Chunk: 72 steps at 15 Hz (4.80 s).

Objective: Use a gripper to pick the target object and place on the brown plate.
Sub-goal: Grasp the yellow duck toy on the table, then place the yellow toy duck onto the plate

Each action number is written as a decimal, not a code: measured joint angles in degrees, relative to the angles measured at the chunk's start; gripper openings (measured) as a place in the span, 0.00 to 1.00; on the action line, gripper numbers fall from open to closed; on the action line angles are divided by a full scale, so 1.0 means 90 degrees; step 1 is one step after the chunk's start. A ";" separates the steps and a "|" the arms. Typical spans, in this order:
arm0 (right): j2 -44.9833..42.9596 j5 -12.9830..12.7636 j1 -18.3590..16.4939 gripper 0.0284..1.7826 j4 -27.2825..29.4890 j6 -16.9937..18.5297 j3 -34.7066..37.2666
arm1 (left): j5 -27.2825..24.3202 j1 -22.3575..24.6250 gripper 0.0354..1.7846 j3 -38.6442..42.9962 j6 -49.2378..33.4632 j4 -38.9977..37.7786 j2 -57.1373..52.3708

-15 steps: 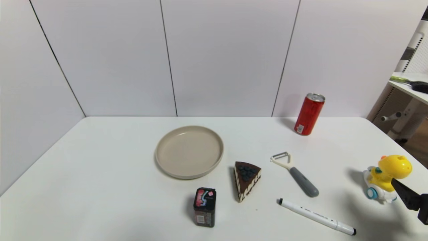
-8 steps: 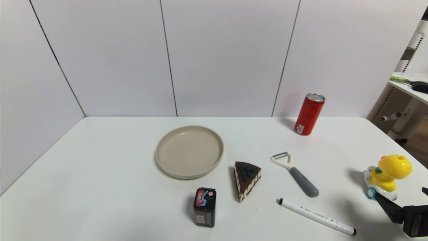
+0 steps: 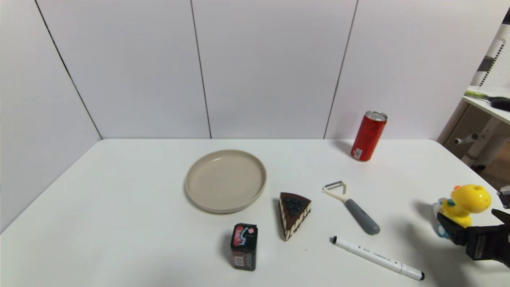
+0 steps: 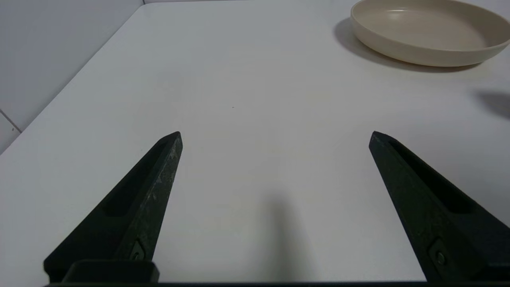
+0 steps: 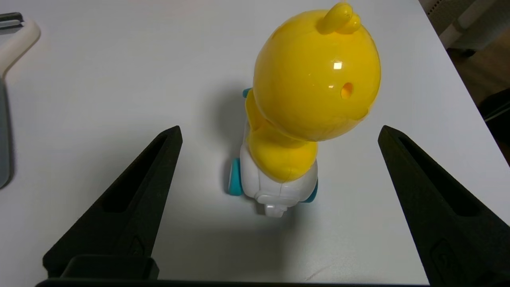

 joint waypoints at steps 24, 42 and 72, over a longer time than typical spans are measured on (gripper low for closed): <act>0.1734 0.0085 -0.0073 0.95 -0.1219 0.0219 -0.0372 | 0.0003 0.0000 0.94 0.0000 -0.0003 0.0000 0.0000; 0.2450 0.0641 -0.0131 0.95 -0.1751 0.0116 -0.0627 | 0.0003 0.0000 0.94 0.0000 -0.0003 0.0000 0.0000; 0.2335 0.2886 0.4504 0.44 0.0498 0.1113 -0.5902 | 0.0000 0.0000 0.94 0.0000 -0.0003 0.0000 0.0000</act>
